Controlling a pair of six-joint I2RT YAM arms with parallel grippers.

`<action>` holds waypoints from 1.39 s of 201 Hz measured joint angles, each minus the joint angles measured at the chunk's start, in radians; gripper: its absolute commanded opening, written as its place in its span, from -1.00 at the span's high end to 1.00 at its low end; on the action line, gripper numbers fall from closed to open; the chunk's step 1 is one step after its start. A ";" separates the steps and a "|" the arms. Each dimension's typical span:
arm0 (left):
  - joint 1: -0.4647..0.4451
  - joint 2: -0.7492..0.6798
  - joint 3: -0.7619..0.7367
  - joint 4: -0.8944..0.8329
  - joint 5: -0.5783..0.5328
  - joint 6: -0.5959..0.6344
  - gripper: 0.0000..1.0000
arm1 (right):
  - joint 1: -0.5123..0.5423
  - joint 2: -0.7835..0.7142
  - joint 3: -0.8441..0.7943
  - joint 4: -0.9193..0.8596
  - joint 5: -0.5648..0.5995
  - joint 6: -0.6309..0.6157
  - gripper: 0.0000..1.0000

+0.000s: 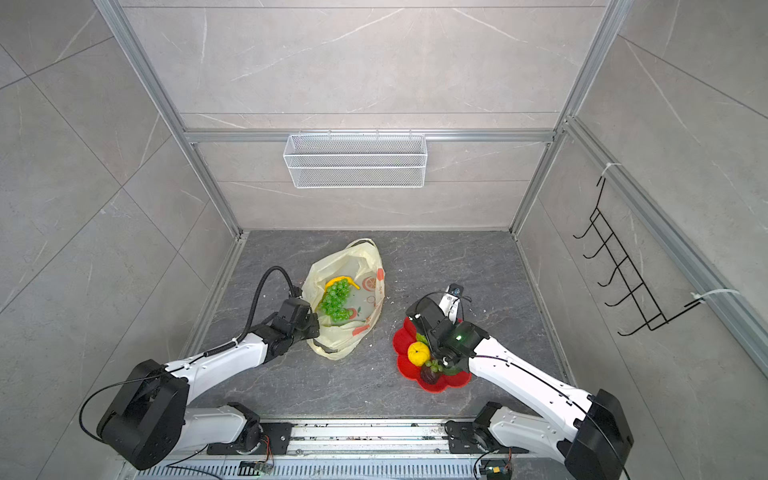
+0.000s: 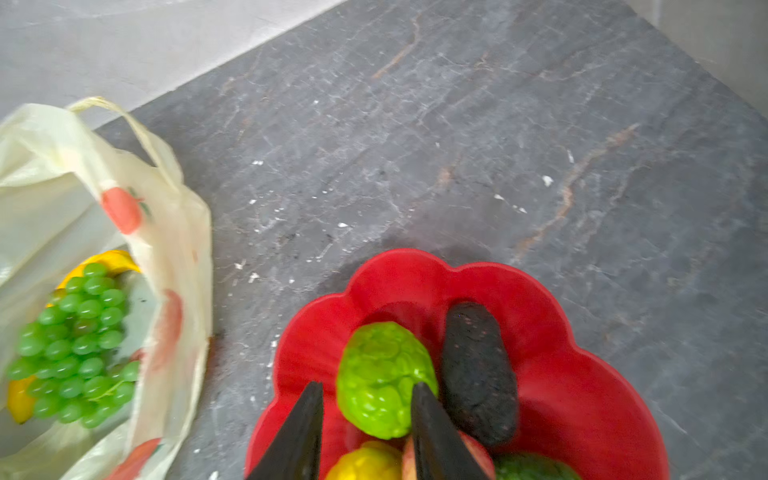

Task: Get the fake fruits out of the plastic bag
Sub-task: 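Open the right gripper and reach into the bag toward the grapes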

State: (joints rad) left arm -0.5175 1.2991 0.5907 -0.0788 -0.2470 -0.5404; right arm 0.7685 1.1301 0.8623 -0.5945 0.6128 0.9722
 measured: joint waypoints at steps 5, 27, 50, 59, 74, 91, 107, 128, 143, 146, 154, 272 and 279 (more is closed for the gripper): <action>0.000 -0.002 0.000 0.001 -0.003 0.000 1.00 | 0.001 0.010 0.009 0.008 -0.007 -0.006 0.18; 0.000 -0.007 -0.001 0.005 -0.012 0.000 1.00 | 0.008 0.066 0.052 0.046 -0.043 -0.035 0.16; 0.000 -0.019 -0.010 0.006 -0.015 0.000 1.00 | 0.017 0.138 0.103 0.093 -0.089 -0.065 0.14; 0.000 -0.026 -0.015 0.005 -0.017 0.000 1.00 | 0.020 0.167 0.130 0.112 -0.108 -0.077 0.14; 0.000 -0.042 -0.024 0.006 -0.023 -0.001 1.00 | 0.030 0.222 0.178 0.147 -0.138 -0.097 0.13; 0.000 -0.069 -0.037 0.006 -0.041 -0.002 1.00 | 0.042 0.294 0.244 0.181 -0.176 -0.122 0.13; 0.000 -0.098 -0.053 0.005 -0.063 -0.004 1.00 | 0.051 0.366 0.307 0.207 -0.211 -0.145 0.13; 0.000 -0.141 -0.073 0.004 -0.094 -0.010 1.00 | 0.061 0.463 0.386 0.237 -0.264 -0.183 0.13; 0.000 -0.168 -0.080 -0.002 -0.116 -0.014 1.00 | 0.065 0.536 0.448 0.245 -0.299 -0.214 0.12; 0.000 -0.172 -0.080 -0.003 -0.119 -0.014 1.00 | 0.066 0.553 0.463 0.247 -0.309 -0.222 0.12; 0.000 -0.182 -0.081 -0.003 -0.127 -0.017 1.00 | 0.068 0.594 0.501 0.249 -0.327 -0.240 0.12; 0.000 -0.231 -0.092 -0.045 -0.239 -0.054 1.00 | 0.064 1.071 0.988 0.106 -0.415 -0.558 0.17; 0.000 -0.227 -0.092 -0.048 -0.241 -0.055 1.00 | 0.060 1.083 0.995 0.095 -0.415 -0.578 0.17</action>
State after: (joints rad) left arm -0.5175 1.0718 0.4984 -0.1268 -0.4885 -0.5949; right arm 0.8284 2.2131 1.8576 -0.4995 0.1974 0.3939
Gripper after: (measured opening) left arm 0.043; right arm 0.419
